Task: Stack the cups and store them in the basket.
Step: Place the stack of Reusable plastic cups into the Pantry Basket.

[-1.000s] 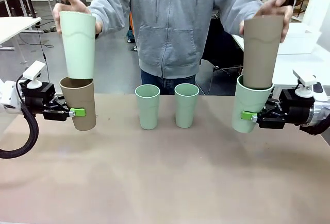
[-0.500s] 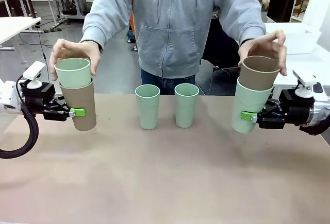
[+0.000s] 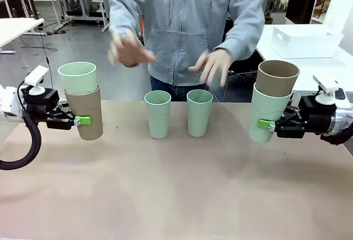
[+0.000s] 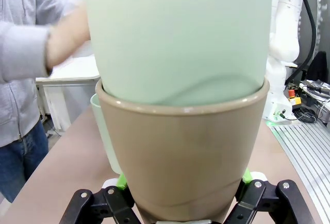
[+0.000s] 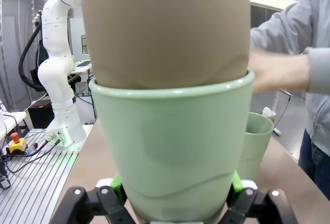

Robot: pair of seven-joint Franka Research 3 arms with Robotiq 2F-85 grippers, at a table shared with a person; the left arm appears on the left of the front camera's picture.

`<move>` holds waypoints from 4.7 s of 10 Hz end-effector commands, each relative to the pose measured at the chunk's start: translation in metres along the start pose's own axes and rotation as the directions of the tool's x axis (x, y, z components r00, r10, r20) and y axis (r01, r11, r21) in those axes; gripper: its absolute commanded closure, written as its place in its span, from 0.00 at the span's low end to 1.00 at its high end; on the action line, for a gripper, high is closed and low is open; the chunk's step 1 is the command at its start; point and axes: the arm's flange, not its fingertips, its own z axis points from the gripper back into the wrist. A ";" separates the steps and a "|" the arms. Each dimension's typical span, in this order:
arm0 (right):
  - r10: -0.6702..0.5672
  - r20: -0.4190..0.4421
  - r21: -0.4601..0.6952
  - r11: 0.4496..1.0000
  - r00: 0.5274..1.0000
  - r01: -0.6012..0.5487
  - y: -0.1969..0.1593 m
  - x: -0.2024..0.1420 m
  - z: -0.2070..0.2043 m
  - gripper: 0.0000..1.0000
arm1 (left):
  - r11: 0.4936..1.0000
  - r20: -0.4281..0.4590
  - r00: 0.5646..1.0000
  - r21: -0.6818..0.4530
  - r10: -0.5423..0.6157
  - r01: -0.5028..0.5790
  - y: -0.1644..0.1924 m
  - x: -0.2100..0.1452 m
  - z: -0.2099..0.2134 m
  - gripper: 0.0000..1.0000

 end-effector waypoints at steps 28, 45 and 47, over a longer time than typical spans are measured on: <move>0.007 0.002 0.002 1.000 1.000 -0.007 0.000 0.003 0.000 0.16 | 1.000 0.002 1.000 0.000 -0.011 0.011 0.001 0.004 0.001 0.15; 0.007 0.002 0.002 1.000 1.000 -0.007 0.000 0.003 0.000 0.16 | 1.000 0.002 1.000 0.000 -0.011 0.011 0.001 0.004 0.001 0.15; 0.007 0.002 0.002 1.000 1.000 -0.007 0.000 0.003 0.000 0.16 | 1.000 0.002 1.000 0.000 -0.011 0.011 0.001 0.004 0.001 0.15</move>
